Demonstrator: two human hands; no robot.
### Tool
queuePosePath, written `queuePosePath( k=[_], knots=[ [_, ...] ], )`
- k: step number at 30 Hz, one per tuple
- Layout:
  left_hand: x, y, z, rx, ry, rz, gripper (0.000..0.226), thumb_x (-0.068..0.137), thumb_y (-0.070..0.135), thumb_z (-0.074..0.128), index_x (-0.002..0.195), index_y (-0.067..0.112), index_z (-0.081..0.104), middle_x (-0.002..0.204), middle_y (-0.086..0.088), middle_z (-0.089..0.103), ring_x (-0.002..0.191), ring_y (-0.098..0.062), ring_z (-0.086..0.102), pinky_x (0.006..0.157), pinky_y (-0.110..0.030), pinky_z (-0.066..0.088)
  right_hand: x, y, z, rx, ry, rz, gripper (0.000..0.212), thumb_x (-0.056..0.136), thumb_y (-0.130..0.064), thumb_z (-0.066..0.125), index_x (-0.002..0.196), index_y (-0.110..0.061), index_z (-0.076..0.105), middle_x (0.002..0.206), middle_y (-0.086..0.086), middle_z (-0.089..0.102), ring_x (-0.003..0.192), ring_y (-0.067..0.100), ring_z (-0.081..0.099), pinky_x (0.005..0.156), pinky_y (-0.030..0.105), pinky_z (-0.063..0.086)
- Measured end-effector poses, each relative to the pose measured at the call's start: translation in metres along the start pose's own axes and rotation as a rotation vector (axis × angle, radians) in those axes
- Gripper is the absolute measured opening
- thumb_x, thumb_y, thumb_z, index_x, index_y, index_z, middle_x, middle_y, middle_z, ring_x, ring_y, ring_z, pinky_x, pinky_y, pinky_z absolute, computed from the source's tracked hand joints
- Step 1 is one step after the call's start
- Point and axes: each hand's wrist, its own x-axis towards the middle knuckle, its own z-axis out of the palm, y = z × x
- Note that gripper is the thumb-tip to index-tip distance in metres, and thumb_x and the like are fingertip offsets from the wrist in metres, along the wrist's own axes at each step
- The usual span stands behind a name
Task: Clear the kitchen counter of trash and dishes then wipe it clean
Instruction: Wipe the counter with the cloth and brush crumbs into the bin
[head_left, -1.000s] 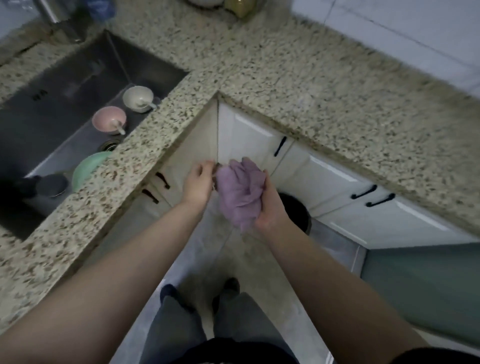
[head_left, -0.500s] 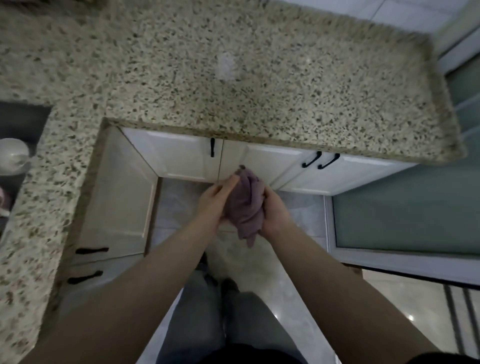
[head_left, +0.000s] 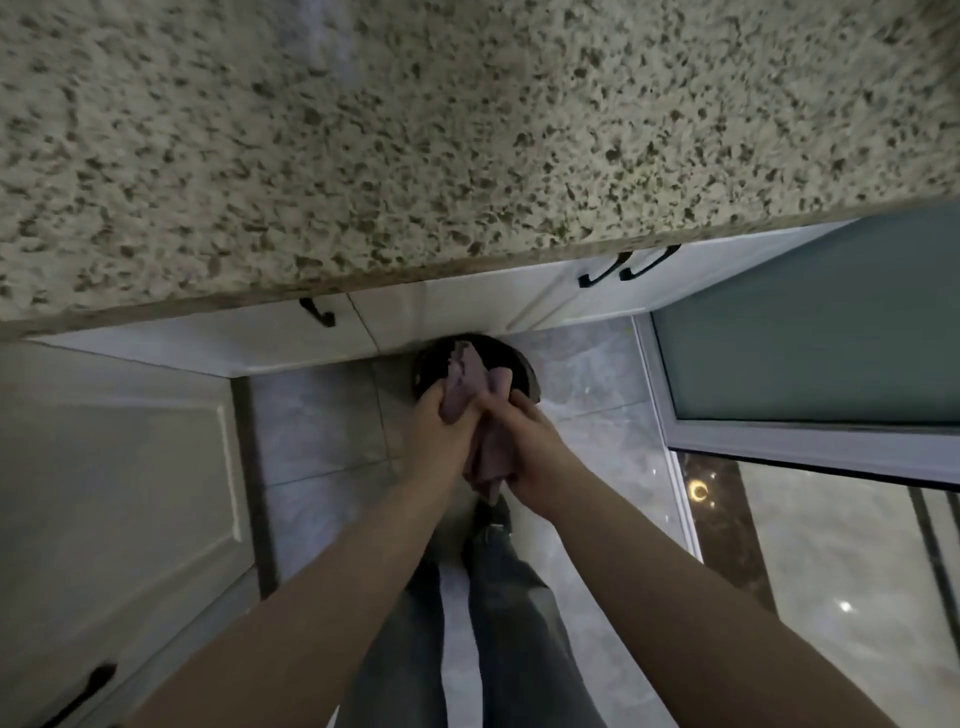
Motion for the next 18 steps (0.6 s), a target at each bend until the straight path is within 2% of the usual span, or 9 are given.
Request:
queuePosePath(
  k=[3,5,7,10,12,13,15,16,18],
  knots=[
    [0.032,-0.029,0.013,0.085,0.057,-0.003,0.020,0.092,0.038,0.061,0.106,0.024,0.064,0.090,0.008,0.064,0.090,-0.018,0.065,0.077,-0.031,0.051,0.039,0.001,-0.020,0.069,0.077,0.024,0.035,0.099,-0.020,0.054,0.131,-0.006,0.058,0.117,0.015,0.070,0.105,0.027,0.068,0.083,0.035,0.056],
    [0.052,-0.045,0.020,0.084,0.110,-0.010,0.023,0.093,0.037,0.061,0.108,0.020,0.065,0.087,0.010,0.063,0.087,-0.016,0.064,0.079,-0.033,0.053,0.058,0.000,-0.034,0.166,0.123,0.064,0.036,0.102,-0.022,0.044,0.129,-0.003,0.059,0.120,0.017,0.068,0.108,0.029,0.066,0.091,0.039,0.054],
    [0.069,-0.058,0.025,0.025,0.116,-0.023,0.016,0.092,0.036,0.062,0.105,0.027,0.062,0.091,0.010,0.065,0.090,-0.015,0.065,0.085,-0.040,0.056,0.075,-0.003,-0.046,0.200,0.132,0.089,0.035,0.103,-0.025,0.041,0.120,-0.004,0.064,0.115,0.017,0.070,0.103,0.030,0.067,0.087,0.040,0.053],
    [0.097,-0.074,0.035,0.160,0.171,-0.090,0.044,0.090,0.036,0.064,0.131,0.021,0.055,0.126,-0.001,0.060,0.116,-0.022,0.059,0.102,-0.041,0.048,0.092,-0.010,-0.059,0.244,0.122,0.071,0.040,0.102,-0.030,0.041,0.123,-0.004,0.062,0.119,0.021,0.068,0.108,0.038,0.065,0.085,0.046,0.053],
    [0.112,-0.075,0.045,0.367,0.250,0.049,0.063,0.092,0.039,0.060,0.148,0.019,0.038,0.148,-0.006,0.044,0.134,-0.024,0.045,0.111,-0.040,0.039,0.104,-0.018,-0.066,0.238,0.118,0.082,0.042,0.102,-0.031,0.038,0.131,-0.007,0.057,0.123,0.022,0.066,0.108,0.038,0.065,0.079,0.046,0.055],
    [0.118,-0.069,0.052,0.405,0.225,0.204,0.064,0.093,0.042,0.054,0.150,0.020,0.034,0.154,-0.005,0.037,0.140,-0.023,0.038,0.114,-0.039,0.034,0.111,-0.019,-0.062,0.254,0.090,0.093,0.044,0.104,-0.033,0.037,0.135,-0.008,0.054,0.124,0.021,0.065,0.104,0.035,0.067,0.074,0.043,0.056],
    [0.126,-0.062,0.073,0.430,-0.042,0.478,0.058,0.097,0.045,0.040,0.151,0.026,0.031,0.159,0.002,0.030,0.146,-0.016,0.027,0.119,-0.033,0.023,0.133,-0.002,-0.041,0.281,0.043,0.176,0.051,0.105,-0.041,0.033,0.142,-0.011,0.049,0.127,0.017,0.064,0.100,0.030,0.069,0.069,0.042,0.058],
    [0.133,-0.067,0.084,0.471,-0.208,0.493,0.056,0.098,0.048,0.032,0.151,0.029,0.030,0.160,0.004,0.027,0.148,-0.015,0.022,0.121,-0.033,0.018,0.131,-0.003,-0.032,0.320,0.067,0.217,0.052,0.105,-0.044,0.031,0.146,-0.014,0.045,0.137,0.015,0.058,0.112,0.029,0.065,0.081,0.047,0.057],
    [0.148,-0.072,0.093,0.617,-0.300,0.329,0.060,0.097,0.054,0.021,0.153,0.032,0.025,0.162,0.002,0.020,0.150,-0.021,0.015,0.122,-0.044,0.011,0.146,0.010,-0.023,-0.254,0.423,0.039,0.052,0.105,-0.043,0.032,0.150,-0.019,0.036,0.154,0.013,0.040,0.130,0.025,0.052,0.106,0.048,0.042]
  ],
)
